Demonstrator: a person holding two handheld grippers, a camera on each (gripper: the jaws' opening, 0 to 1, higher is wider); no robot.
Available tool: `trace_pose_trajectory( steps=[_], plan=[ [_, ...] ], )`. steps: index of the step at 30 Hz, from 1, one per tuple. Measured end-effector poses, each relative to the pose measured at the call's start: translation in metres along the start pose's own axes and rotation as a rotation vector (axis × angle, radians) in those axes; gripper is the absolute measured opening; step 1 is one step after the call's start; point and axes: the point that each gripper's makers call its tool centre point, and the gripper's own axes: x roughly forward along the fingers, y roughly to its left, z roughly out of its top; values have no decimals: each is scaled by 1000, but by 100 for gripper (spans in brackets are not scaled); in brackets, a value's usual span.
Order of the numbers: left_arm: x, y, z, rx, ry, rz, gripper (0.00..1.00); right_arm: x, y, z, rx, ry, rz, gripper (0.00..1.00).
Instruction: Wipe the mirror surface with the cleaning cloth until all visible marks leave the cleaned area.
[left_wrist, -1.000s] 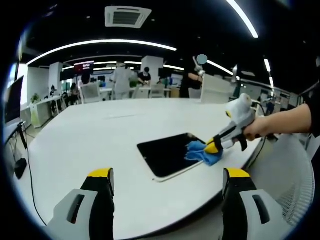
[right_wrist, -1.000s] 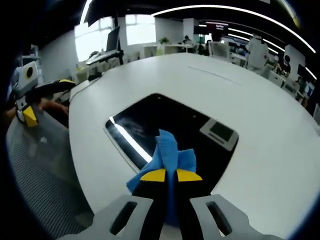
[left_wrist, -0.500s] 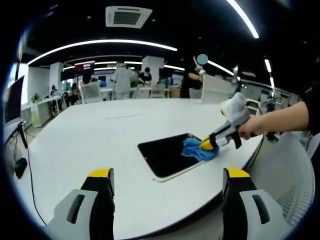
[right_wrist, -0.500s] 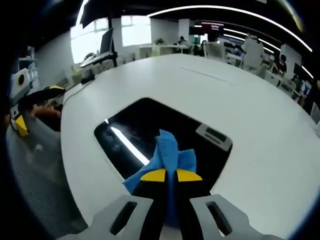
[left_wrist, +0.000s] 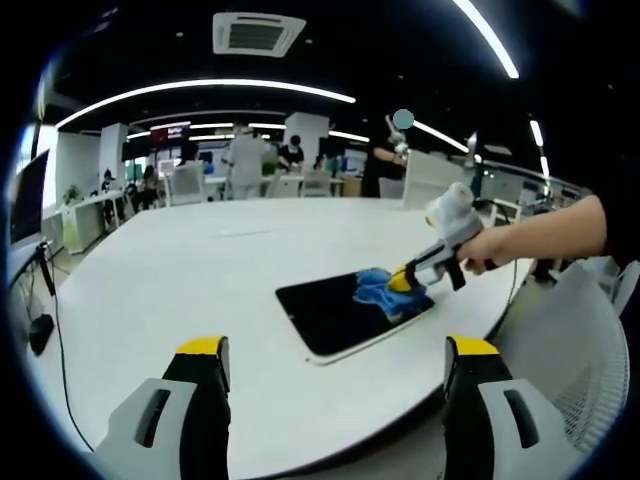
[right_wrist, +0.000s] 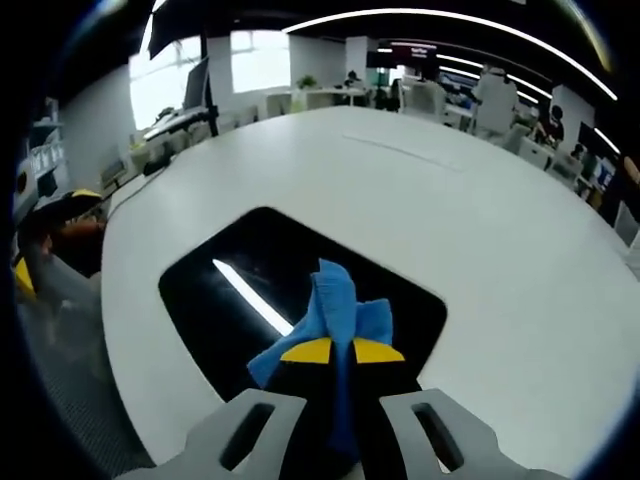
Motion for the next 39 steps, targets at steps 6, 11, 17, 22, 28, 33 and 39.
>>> trace_pose_trajectory(
  steps=[6, 11, 17, 22, 28, 33, 39],
  plan=[
    [0, 0, 1, 0, -5, 0, 88, 4, -4, 4, 5, 0, -9, 0],
    [0, 0, 1, 1, -9, -1, 88, 7, -9, 7, 10, 0, -15, 0],
    [0, 0, -2, 1, 9, -7, 90, 12, -15, 11, 13, 2, -18, 0],
    [0, 0, -2, 0, 10, -7, 90, 14, -18, 14, 17, 5, -22, 0],
    [1, -1, -2, 0, 11, -8, 90, 16, -20, 16, 27, -4, -24, 0],
    [1, 0, -2, 1, 9, -7, 90, 19, -24, 18, 24, 2, -26, 0],
    [1, -1, -1, 1, 5, -8, 90, 24, -31, 22, 19, 8, -37, 0]
  ],
)
